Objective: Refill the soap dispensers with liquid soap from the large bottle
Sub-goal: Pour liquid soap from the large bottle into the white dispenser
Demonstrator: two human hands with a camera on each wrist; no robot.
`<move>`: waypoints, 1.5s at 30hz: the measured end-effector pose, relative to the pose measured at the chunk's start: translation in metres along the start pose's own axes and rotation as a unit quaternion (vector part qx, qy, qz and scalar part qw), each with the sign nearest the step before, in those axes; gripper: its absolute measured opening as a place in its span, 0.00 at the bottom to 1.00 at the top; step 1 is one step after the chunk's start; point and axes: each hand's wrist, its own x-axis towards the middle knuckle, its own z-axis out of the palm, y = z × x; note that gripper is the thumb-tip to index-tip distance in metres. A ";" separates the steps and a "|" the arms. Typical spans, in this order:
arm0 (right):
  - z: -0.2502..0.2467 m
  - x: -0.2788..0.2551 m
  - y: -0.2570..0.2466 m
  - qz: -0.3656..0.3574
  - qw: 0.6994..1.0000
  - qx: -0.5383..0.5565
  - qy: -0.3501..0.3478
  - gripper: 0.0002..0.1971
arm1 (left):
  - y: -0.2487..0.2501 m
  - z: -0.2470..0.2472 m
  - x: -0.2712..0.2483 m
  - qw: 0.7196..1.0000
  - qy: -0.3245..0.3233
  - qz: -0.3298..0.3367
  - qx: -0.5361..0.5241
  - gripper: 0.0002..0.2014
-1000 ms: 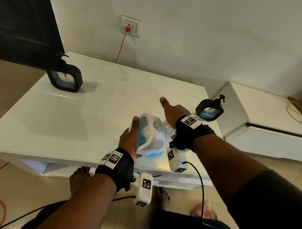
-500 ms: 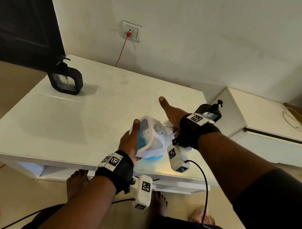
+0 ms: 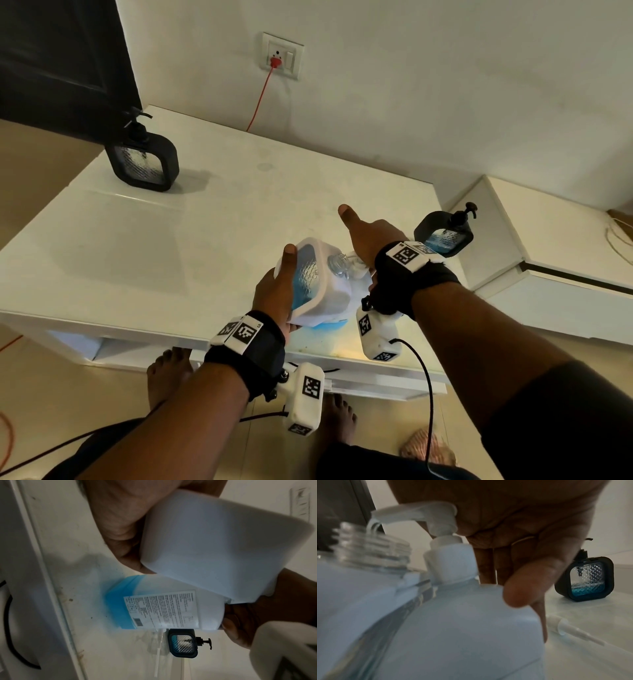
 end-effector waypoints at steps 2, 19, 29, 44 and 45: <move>0.002 0.001 0.002 0.000 1.000 -0.004 0.008 0.38 | 0.000 0.000 -0.001 1.000 -0.002 0.000 0.000 0.27; -0.012 -0.009 -0.005 0.008 0.996 0.056 -0.071 0.42 | 0.003 0.003 -0.004 1.000 -0.002 -0.008 -0.012 0.29; -0.001 -0.001 -0.002 0.001 1.000 0.008 -0.017 0.39 | 0.001 0.003 -0.003 1.000 -0.010 -0.007 -0.020 0.36; -0.001 -0.001 -0.002 -0.002 1.000 -0.001 -0.004 0.41 | 0.000 0.002 -0.003 0.999 -0.031 -0.002 -0.021 0.42; -0.004 -0.002 -0.003 -0.005 1.000 0.010 -0.017 0.41 | 0.000 0.002 -0.003 0.999 -0.030 -0.002 -0.021 0.41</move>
